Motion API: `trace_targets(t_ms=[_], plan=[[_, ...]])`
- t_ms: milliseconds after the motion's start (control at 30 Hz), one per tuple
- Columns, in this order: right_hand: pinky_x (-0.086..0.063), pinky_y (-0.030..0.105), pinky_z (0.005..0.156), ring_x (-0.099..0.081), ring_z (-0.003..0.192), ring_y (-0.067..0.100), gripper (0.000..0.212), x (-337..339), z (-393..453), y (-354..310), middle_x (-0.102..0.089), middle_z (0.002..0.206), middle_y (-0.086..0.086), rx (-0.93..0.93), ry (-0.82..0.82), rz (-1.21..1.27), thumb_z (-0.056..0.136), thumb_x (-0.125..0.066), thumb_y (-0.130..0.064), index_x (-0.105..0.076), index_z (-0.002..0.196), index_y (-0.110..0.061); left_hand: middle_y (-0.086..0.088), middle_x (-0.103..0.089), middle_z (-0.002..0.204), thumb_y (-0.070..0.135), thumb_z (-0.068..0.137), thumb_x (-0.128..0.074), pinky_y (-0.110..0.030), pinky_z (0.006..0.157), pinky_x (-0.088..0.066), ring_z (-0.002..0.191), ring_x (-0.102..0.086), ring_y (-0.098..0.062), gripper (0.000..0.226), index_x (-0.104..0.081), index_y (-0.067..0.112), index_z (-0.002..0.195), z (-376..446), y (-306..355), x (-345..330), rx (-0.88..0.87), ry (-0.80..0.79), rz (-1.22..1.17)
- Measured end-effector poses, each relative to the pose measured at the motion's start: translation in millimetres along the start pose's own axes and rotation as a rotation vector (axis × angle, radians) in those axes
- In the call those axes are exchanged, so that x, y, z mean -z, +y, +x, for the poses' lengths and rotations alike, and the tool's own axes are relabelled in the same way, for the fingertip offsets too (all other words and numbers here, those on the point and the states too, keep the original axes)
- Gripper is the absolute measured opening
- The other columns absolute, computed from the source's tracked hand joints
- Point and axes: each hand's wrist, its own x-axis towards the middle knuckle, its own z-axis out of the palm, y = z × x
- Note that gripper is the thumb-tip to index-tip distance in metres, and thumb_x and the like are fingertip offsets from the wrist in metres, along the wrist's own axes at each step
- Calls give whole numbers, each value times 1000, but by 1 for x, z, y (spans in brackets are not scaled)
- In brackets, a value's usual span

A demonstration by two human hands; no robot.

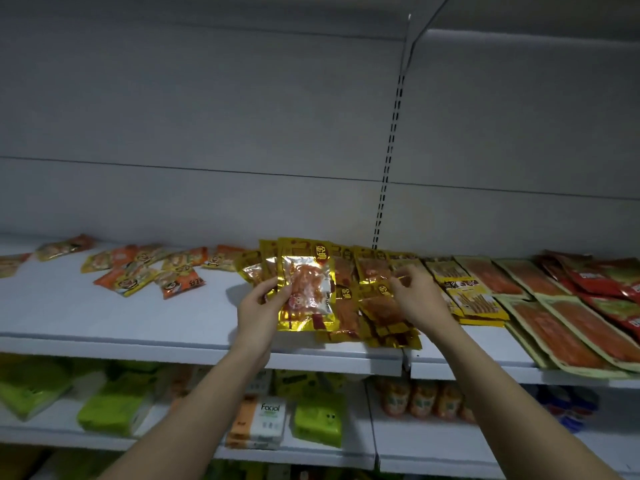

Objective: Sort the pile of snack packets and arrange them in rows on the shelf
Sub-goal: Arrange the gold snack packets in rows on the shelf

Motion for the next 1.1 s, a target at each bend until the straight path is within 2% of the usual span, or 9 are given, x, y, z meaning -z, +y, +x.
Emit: trace_targets(t_ms=[133, 233, 333, 433, 600, 733, 833, 967, 1100], plan=[[-57, 45, 86, -67, 96, 22, 51, -31, -7, -24, -62, 109, 2, -5, -261, 213, 93, -63, -46, -42, 132, -22, -3, -61, 132, 21, 91, -73, -39, 106, -48, 124, -55, -20, 32, -65, 19, 123, -4, -11, -19, 32, -54, 10], [-57, 44, 85, -62, 95, 20, 55, -49, -1, -30, -59, 108, 8, 34, -176, 205, 90, -70, -27, -40, 136, -20, 4, -64, 125, 27, 94, -69, -31, 98, -48, 120, -55, -15, 25, -68, 23, 119, -2, -11, -25, 16, -89, 29], [-54, 33, 72, -57, 83, 14, 52, -48, 18, -25, -59, 101, 8, -6, -103, 231, 91, -68, -11, -44, 136, -20, 10, -67, 120, 27, 102, -55, -38, 101, -49, 117, -59, -13, 19, -73, 35, 107, 29, 0, -11, 2, -50, 35], [-55, 38, 84, -61, 95, 17, 51, -46, 37, -17, -61, 106, 5, -28, -132, 163, 89, -70, -10, -46, 134, -19, 6, -67, 123, 10, 101, -55, -46, 104, -51, 117, -62, -20, 30, -75, 32, 105, 68, 11, 6, -38, 45, -12], [-51, 36, 91, -56, 115, 23, 40, -48, 59, -1, -54, 136, 5, 75, -268, -185, 97, -60, -20, -52, 137, -16, -1, -66, 126, 5, 99, -57, -39, 92, -57, 109, -66, -19, 31, -74, 30, 104, 104, 4, 9, -75, 80, -63], [-54, 36, 84, -61, 106, 23, 29, -23, 62, 17, -65, 121, 1, 126, -391, -537, 99, -51, -15, -66, 122, -21, 1, -69, 122, 4, 97, -59, -44, 96, -55, 109, -66, -21, 31, -76, 30, 99, 111, -12, -14, -17, 70, -73], [-53, 35, 81, -61, 96, 19, 24, -20, 59, 27, -66, 107, -1, 110, -542, -621, 96, -55, -17, -69, 115, -24, -2, -71, 118, 4, 97, -59, -43, 90, -57, 101, -70, -21, 30, -76, 29, 99, 112, -16, -46, -8, -8, -61], [-51, 38, 83, -57, 99, 24, 24, -23, 72, 23, -56, 108, 4, 182, -390, -692, 101, -49, -32, -64, 106, -15, 0, -72, 113, 8, 98, -60, -43, 83, -60, 101, -70, -21, 31, -78, 33, 94, 113, -14, -90, -11, -104, 3], [-45, 35, 86, -55, 120, 27, 50, -16, 104, 0, -57, 132, 4, 180, -167, -231, 100, -49, -47, -47, 139, -16, -6, -75, 103, 5, 95, -64, -42, 78, -61, 91, -73, -24, 31, -78, 33, 91, 112, -6, -123, -1, -196, 9]])
